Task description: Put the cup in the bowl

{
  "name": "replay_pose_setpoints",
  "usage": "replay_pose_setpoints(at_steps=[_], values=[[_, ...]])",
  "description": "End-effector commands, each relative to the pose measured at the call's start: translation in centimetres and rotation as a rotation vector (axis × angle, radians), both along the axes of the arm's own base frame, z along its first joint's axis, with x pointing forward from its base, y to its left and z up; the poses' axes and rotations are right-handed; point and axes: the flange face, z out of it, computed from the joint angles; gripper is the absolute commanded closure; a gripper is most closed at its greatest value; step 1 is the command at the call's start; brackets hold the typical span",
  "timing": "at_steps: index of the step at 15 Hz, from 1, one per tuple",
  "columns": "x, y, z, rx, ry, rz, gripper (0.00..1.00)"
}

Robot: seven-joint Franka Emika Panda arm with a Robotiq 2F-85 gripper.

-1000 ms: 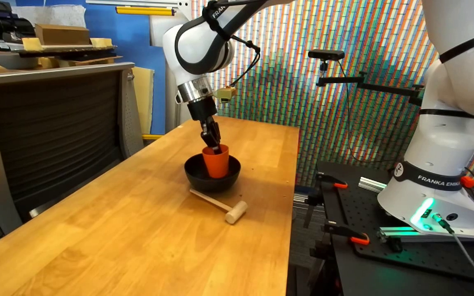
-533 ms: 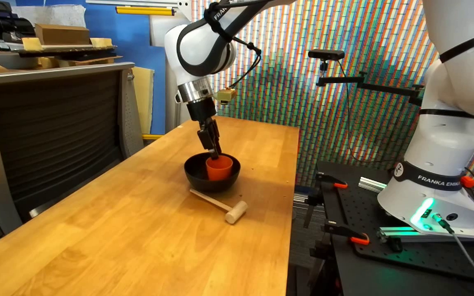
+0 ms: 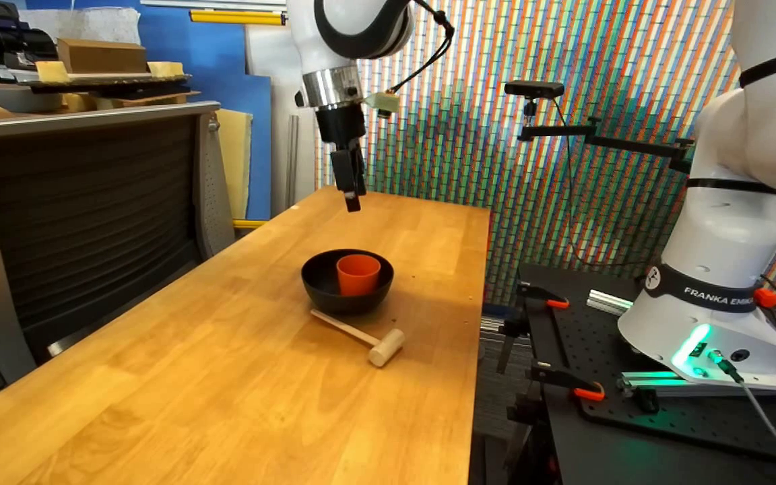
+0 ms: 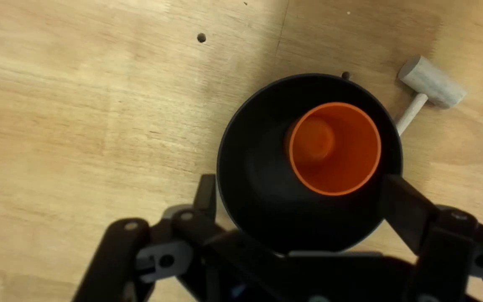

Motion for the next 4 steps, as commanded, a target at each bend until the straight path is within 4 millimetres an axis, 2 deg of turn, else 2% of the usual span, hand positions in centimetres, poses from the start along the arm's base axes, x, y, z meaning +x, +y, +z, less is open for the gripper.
replay_pose_setpoints(at_steps=[1,2,4], values=[[-0.9,0.1,1.4,-0.001,-0.011,0.001,0.00],[-1.8,0.2,2.6,-0.003,-0.022,0.002,0.00],[-3.1,0.2,3.7,-0.004,-0.032,0.002,0.00]])
